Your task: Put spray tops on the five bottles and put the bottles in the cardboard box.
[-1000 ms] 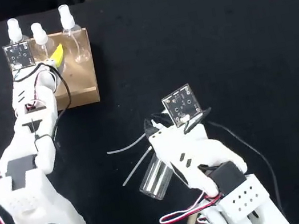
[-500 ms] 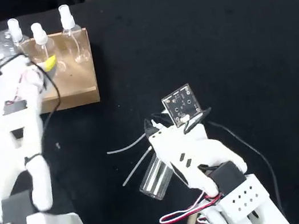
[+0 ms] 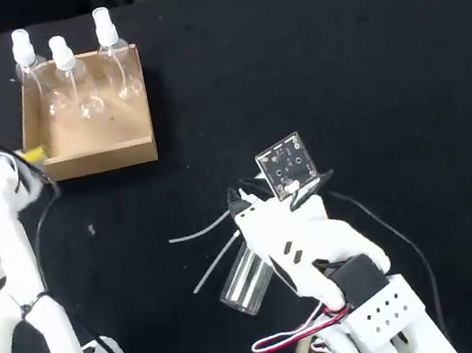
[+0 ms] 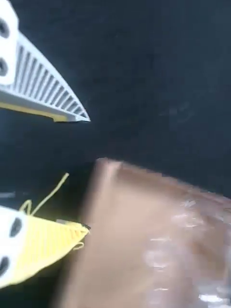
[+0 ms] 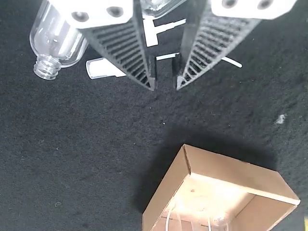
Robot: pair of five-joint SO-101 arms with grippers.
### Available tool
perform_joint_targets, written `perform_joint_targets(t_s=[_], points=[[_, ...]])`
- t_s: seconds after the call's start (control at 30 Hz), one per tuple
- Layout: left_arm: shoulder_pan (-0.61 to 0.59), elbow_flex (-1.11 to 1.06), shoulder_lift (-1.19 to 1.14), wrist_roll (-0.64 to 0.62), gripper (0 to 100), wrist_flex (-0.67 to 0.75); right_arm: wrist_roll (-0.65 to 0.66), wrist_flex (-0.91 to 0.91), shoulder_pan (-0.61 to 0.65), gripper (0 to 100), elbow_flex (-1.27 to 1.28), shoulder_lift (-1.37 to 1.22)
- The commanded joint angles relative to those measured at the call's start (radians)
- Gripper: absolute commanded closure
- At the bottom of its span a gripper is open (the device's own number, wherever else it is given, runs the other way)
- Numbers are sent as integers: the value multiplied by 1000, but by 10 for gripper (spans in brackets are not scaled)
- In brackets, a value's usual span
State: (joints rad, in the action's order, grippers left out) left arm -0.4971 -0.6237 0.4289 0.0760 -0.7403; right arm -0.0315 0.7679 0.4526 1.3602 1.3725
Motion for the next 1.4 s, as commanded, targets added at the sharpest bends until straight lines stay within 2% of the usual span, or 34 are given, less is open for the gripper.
perform_joint_targets(t_s=[0.0, 0.1, 0.27, 0.37, 0.5, 0.63, 0.73, 0.9, 1.17, 1.37], points=[[168, 12, 91, 180, 686, -252, 6, -14, -15, 941, -13, 22], [323, 19, 133, 195, 686, -414, 6, 35, -77, 939, -73, 22], [630, 19, 222, 193, 683, -621, 9, 227, -259, 938, -280, 22], [805, 8, 265, 175, 682, -666, 77, 327, -377, 938, -329, 22], [937, 7, 287, 114, 681, -629, 181, 391, -537, 938, -271, 22], [1024, -50, 269, 106, 654, -563, 201, 373, -621, 938, -171, 22], [1073, -74, 259, 72, 620, -532, 196, 330, -623, 938, -88, 22], [1092, -84, 219, 28, 617, -396, 196, 206, -629, 939, 31, 24], [1093, -85, -35, -38, 618, -233, 196, 181, -631, 941, 73, 24], [1162, -87, -189, -51, 619, -115, 196, 181, -631, 941, 82, 24]])
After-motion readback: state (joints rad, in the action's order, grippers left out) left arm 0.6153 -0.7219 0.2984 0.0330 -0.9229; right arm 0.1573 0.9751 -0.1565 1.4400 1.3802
